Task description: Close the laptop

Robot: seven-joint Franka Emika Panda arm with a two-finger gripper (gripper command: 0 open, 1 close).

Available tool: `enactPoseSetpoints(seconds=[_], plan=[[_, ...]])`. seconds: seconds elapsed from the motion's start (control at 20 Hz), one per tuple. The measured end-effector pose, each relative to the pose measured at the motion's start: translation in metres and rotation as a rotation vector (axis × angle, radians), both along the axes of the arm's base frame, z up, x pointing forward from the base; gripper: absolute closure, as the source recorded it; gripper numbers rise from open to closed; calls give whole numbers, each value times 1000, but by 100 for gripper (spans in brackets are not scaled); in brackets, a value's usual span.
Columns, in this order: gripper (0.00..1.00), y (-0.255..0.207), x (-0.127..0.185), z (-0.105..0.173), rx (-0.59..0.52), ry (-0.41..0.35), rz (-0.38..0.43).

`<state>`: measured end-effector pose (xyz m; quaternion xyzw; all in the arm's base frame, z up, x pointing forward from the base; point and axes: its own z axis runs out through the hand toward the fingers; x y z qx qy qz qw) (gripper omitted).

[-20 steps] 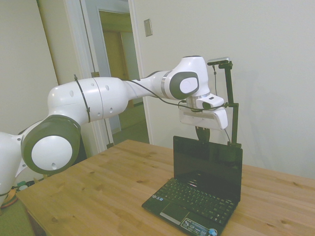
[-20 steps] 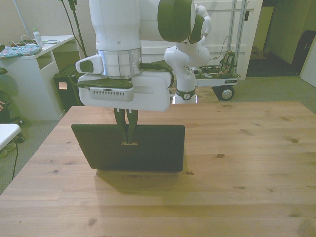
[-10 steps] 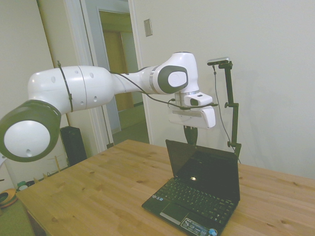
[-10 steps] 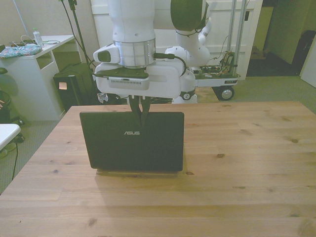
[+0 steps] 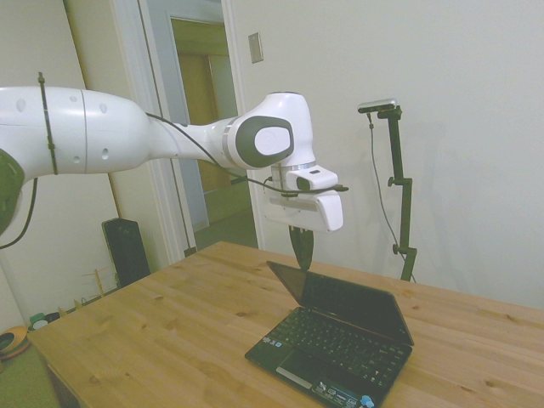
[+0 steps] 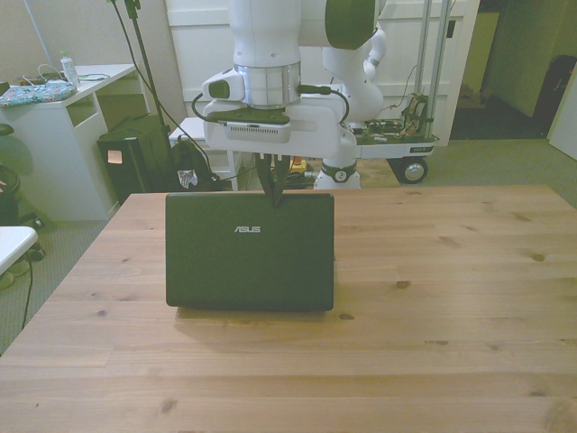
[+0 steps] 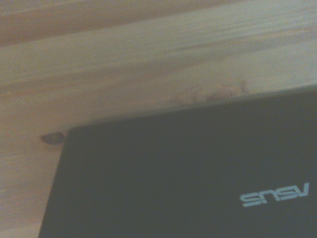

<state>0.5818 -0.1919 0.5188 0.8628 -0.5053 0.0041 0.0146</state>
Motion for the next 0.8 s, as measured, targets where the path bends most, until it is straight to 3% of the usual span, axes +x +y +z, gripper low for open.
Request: enactPoseSetpoints(seconds=[0.55, 0.65, 0.8], plan=[[100, -10, -101, -113, -29, 10, -20], [100, -9, -113, -120, -30, 4, -24], [100, -9, -117, -105, -36, -28, -25]])
